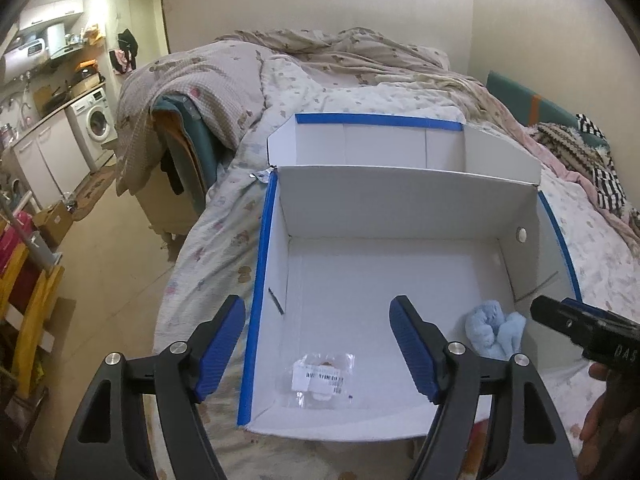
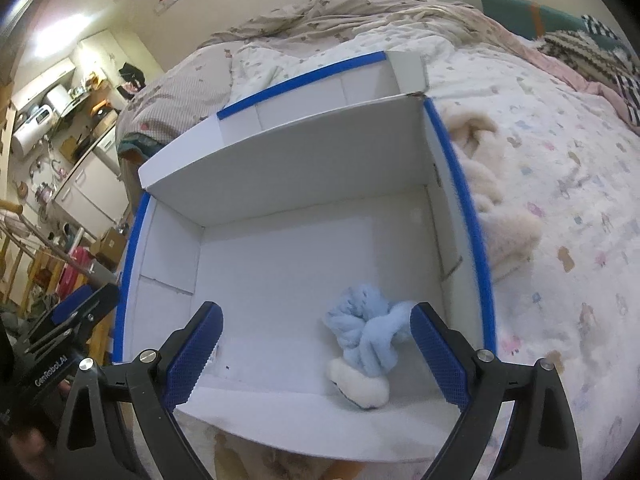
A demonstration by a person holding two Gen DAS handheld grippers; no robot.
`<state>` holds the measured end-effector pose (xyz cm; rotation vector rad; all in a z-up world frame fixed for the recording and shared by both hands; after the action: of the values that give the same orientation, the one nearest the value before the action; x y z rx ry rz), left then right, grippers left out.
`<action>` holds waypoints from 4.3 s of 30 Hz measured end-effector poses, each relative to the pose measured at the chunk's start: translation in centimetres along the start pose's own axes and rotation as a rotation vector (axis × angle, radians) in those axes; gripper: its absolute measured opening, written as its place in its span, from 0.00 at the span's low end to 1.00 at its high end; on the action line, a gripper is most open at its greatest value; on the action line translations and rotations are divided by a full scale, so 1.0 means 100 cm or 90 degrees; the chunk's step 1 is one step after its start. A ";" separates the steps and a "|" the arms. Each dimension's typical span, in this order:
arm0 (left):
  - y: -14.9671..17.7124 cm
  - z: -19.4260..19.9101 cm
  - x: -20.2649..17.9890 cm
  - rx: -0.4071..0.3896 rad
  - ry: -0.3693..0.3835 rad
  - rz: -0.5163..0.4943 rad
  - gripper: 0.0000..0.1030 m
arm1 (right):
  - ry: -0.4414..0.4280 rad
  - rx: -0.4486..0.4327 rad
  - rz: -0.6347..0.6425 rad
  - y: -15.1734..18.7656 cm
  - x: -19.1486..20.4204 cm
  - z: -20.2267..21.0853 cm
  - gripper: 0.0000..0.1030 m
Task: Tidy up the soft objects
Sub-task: 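Open left gripper to drop the clear plastic bag into the box, then move both grippers out of the box toward the remaining items, then grasp tan cardboard piece with left gripper while right grasps orange sponge, then lower cardboard into box and open left gripper while right releases sponge inside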
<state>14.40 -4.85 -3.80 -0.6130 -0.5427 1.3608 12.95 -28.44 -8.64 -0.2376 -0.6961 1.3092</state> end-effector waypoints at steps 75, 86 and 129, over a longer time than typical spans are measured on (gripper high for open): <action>0.151 -0.031 -0.006 0.336 -0.007 0.071 0.06 | 0.004 0.316 -0.173 0.139 -0.032 -0.047 0.47; 0.152 -0.030 0.033 0.332 -0.017 0.100 0.06 | 0.056 0.328 -0.115 0.143 -0.014 -0.064 0.15; 0.032 0.053 0.031 0.112 -0.028 0.073 0.06 | 0.010 -0.011 0.105 0.052 0.059 0.074 0.10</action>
<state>8.89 -1.01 -2.10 -0.4783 -0.4228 1.5155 4.92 -23.07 -3.68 -0.3239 -0.6851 1.4570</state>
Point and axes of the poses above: each gripper's, at about its wrist camera, not at the fingertips, and z roughly against the way its jaws point, x to its left, y to its underside, the point moved 3 cm from there along -z, roughly the way its jaws point, and after that the axes turned 3 degrees about y, right-handed, at the moved point
